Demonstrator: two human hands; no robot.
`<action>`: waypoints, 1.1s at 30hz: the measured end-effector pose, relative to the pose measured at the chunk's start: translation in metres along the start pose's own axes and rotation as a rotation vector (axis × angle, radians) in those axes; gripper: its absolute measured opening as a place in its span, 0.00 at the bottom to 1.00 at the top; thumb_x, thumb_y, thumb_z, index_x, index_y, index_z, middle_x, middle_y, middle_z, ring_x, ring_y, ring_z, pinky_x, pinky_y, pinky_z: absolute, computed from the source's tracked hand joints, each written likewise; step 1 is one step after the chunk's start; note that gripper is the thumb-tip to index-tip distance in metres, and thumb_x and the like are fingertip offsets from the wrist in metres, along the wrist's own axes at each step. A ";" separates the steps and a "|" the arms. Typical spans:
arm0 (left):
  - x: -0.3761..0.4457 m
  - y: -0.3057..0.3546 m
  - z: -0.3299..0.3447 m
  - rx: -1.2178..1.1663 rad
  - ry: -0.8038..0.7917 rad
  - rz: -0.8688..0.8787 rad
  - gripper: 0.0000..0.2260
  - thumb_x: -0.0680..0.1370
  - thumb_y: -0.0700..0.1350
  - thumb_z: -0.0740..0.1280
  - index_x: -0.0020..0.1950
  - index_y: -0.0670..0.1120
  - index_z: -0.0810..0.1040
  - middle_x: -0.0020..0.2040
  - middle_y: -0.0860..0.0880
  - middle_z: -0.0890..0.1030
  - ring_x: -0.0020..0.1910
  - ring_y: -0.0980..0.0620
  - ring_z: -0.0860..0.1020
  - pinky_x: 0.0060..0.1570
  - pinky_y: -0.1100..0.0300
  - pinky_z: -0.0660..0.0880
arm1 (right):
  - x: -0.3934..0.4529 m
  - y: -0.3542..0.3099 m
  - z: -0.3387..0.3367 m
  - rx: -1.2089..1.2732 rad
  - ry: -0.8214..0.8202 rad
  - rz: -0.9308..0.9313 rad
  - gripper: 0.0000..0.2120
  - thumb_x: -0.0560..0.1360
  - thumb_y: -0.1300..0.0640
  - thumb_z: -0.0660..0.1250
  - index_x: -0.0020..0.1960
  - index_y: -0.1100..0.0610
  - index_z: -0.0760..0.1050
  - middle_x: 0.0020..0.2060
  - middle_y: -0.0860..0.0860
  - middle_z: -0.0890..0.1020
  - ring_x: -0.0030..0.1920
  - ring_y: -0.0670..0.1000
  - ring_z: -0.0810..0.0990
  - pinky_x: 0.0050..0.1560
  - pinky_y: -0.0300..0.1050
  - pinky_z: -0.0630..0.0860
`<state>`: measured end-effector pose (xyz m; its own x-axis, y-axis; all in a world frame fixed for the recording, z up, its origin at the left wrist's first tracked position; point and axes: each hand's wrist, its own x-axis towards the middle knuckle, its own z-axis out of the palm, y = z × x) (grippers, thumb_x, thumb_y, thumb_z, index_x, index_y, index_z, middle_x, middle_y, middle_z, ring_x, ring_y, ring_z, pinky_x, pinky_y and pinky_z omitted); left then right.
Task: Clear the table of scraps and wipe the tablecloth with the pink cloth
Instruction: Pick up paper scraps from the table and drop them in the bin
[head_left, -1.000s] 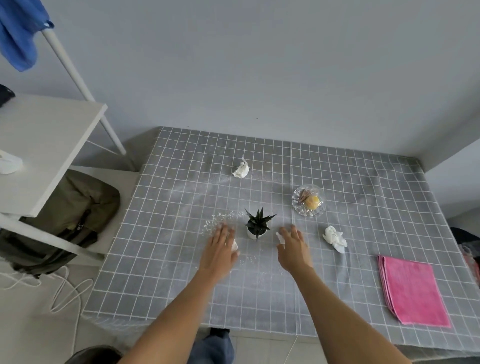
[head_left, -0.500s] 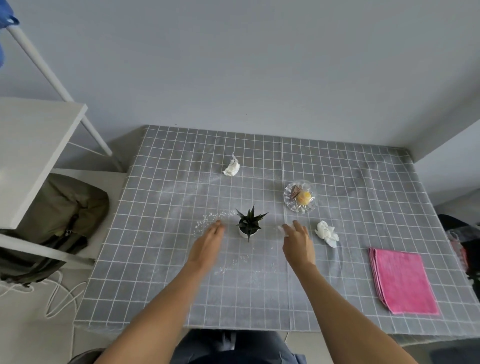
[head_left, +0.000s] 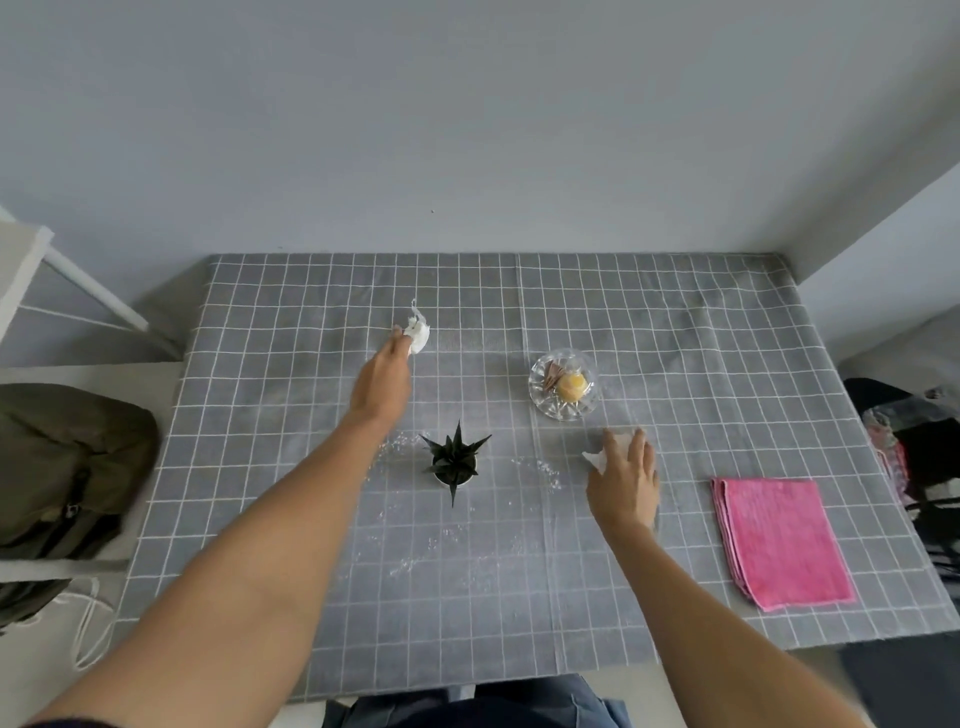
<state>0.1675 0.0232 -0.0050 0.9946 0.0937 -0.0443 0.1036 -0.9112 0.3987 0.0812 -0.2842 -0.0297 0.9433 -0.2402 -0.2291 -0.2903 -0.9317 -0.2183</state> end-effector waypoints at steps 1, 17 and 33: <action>0.008 0.001 0.002 0.006 -0.010 0.008 0.21 0.79 0.31 0.57 0.72 0.40 0.64 0.74 0.39 0.64 0.58 0.37 0.77 0.54 0.44 0.77 | -0.001 0.002 0.004 -0.012 -0.015 0.017 0.22 0.79 0.51 0.62 0.71 0.50 0.63 0.76 0.61 0.54 0.75 0.63 0.54 0.70 0.61 0.62; 0.070 0.001 0.050 -0.036 -0.170 -0.058 0.25 0.82 0.50 0.56 0.75 0.39 0.56 0.77 0.37 0.50 0.77 0.40 0.46 0.75 0.48 0.46 | -0.003 0.014 0.035 0.142 0.173 -0.105 0.29 0.73 0.68 0.65 0.73 0.58 0.66 0.73 0.64 0.62 0.72 0.66 0.61 0.71 0.62 0.58; 0.023 -0.007 0.015 0.079 -0.167 0.029 0.35 0.75 0.25 0.57 0.78 0.42 0.48 0.78 0.41 0.46 0.74 0.39 0.59 0.65 0.48 0.70 | -0.002 0.011 0.025 0.186 0.116 -0.144 0.26 0.71 0.75 0.64 0.67 0.61 0.71 0.69 0.66 0.67 0.67 0.68 0.67 0.64 0.67 0.68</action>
<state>0.1892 0.0260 -0.0228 0.9822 0.0048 -0.1879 0.0677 -0.9417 0.3296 0.0719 -0.2873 -0.0549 0.9861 -0.1481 -0.0755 -0.1661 -0.8950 -0.4140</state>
